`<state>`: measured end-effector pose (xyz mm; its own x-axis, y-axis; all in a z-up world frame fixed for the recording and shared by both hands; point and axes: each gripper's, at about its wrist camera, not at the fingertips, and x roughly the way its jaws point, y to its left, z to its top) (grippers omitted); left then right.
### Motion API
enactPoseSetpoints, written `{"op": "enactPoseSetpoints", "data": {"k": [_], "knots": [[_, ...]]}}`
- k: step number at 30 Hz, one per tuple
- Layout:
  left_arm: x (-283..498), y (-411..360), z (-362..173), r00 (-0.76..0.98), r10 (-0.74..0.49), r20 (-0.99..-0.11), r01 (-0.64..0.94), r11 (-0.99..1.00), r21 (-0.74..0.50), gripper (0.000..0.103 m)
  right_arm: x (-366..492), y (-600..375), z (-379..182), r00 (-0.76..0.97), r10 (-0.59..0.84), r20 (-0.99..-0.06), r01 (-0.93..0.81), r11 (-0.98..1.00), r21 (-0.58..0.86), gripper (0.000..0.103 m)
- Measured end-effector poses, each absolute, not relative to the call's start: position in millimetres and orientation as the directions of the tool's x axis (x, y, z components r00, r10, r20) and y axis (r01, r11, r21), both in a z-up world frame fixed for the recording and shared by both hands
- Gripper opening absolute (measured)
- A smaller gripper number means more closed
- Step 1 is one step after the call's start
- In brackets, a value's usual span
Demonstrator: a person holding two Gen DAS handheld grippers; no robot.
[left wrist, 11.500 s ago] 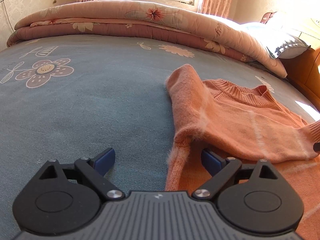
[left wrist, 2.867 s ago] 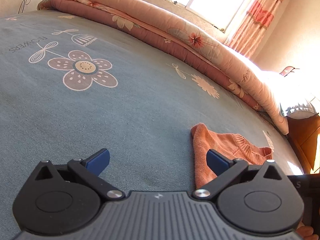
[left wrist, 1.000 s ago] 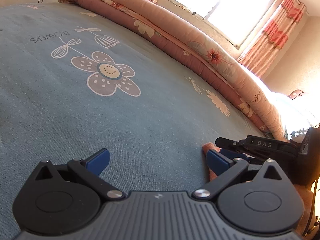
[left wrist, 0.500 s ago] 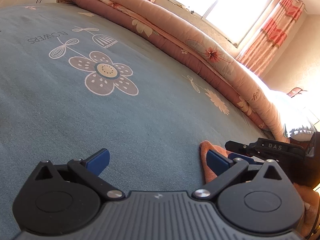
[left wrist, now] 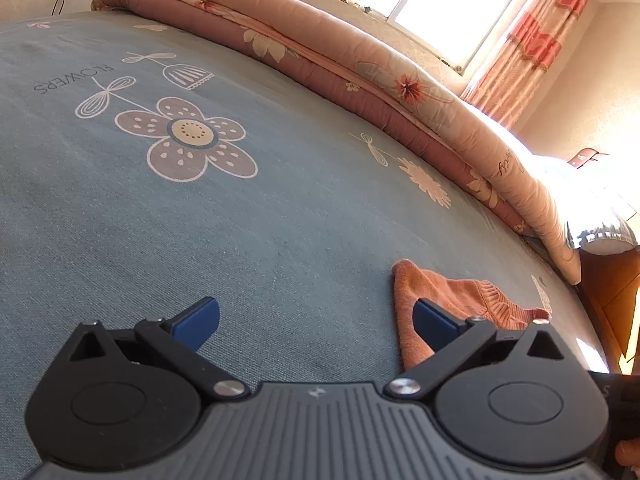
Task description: Fold clothes
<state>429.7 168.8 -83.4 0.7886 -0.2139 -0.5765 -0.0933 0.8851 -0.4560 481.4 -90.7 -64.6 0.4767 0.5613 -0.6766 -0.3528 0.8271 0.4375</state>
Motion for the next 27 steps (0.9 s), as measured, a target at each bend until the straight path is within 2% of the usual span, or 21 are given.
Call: {"op": "enactPoseSetpoints", "data": {"k": [3,6,12,16,21,24,27], "knots": [[430.4,162.6,-83.6,0.782,-0.225,-0.582,-0.076,0.892,-0.446,0.102,434.9,-120.3,-39.9,0.552,0.441,-0.708,-0.393,0.886,0.246,0.067],[431.0,156.4,-83.8,0.774,-0.235,-0.587,-0.059,0.898,-0.437,0.102,388.8,-164.5,-21.4,0.615,0.337,-0.713,-0.372,0.921,0.115,0.071],[425.0,113.5,-74.2,0.753,-0.325,-0.572,0.092,0.913,-0.398,0.102,335.9,-257.7,-14.0,0.698,0.160,-0.698,-0.211,0.977,0.013,0.086],[413.9,77.5,-68.4,0.743,-0.389,-0.545,0.225,0.911,-0.345,0.102,326.3,-304.1,-46.1,0.709,0.094,-0.698,-0.103,0.994,0.029,0.088],[395.9,40.5,-68.0,0.747,-0.404,-0.528,0.333,0.915,-0.229,0.102,318.8,-325.5,-91.8,0.695,0.124,-0.709,-0.067,0.992,0.108,0.088],[387.9,13.5,-63.6,0.747,-0.405,-0.528,0.379,0.911,-0.161,0.102,311.0,-331.1,-110.2,0.710,0.159,-0.686,-0.068,0.985,0.158,0.103],[396.9,-36.9,-49.6,0.707,-0.431,-0.560,0.459,0.883,-0.099,0.102,301.2,-330.9,-117.2,0.751,0.173,-0.637,-0.070,0.981,0.183,0.103]]}}
